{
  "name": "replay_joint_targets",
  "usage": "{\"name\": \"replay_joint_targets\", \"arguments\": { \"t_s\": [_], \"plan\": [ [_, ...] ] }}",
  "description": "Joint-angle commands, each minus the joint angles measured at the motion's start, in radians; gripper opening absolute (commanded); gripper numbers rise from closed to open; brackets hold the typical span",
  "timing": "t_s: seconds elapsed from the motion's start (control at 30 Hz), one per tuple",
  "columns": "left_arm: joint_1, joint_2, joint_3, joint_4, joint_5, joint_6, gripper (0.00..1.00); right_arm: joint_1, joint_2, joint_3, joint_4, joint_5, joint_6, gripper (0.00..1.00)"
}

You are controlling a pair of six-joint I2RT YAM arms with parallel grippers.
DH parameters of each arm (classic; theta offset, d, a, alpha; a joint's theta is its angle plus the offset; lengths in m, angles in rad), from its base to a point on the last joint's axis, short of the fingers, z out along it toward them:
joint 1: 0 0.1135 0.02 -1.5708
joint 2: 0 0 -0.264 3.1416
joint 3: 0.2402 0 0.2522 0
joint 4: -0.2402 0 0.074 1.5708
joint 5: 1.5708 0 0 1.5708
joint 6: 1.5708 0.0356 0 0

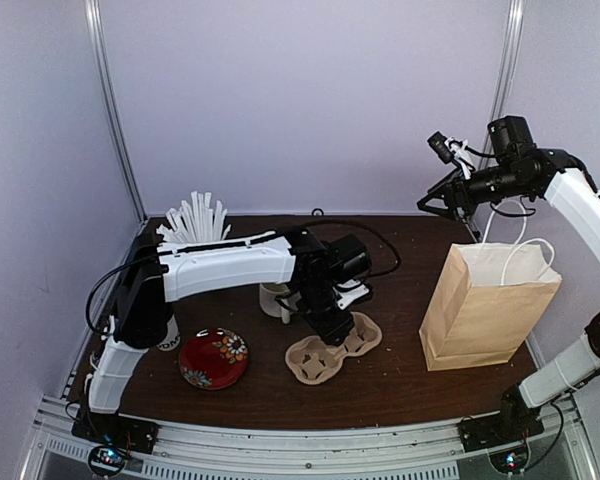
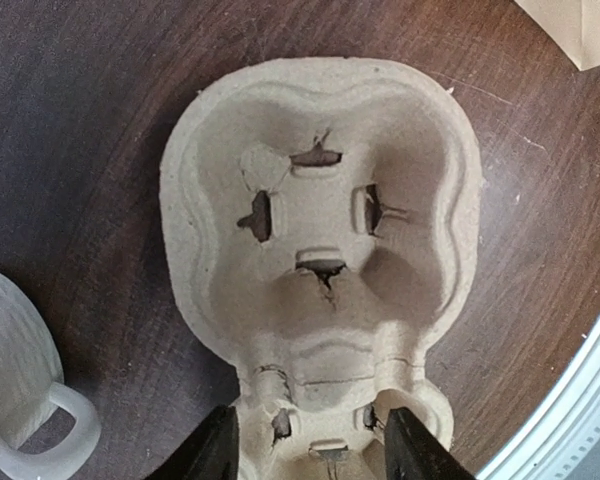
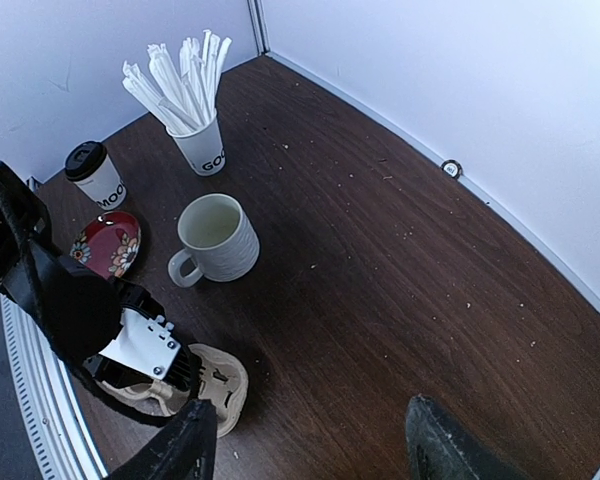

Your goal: Pack the takeout coffee

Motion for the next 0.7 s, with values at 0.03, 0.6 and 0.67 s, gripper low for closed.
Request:
{"name": "replay_joint_targets", "arguments": {
  "t_s": [0.03,0.6,0.67],
  "plan": [
    [-0.014,0.038,0.044,-0.019,-0.046,-0.040,0.53,-0.001,0.000,-0.013,0.016,-0.021,-0.008,0.68],
    [-0.023,0.080,0.059,-0.027,-0.017,-0.049,0.47,-0.002,0.005,-0.026,0.023,-0.024,-0.011,0.69],
    [-0.030,0.078,0.072,-0.035,-0.028,-0.047,0.47,-0.001,0.005,-0.028,0.022,-0.024,-0.012,0.69]
  ]
}}
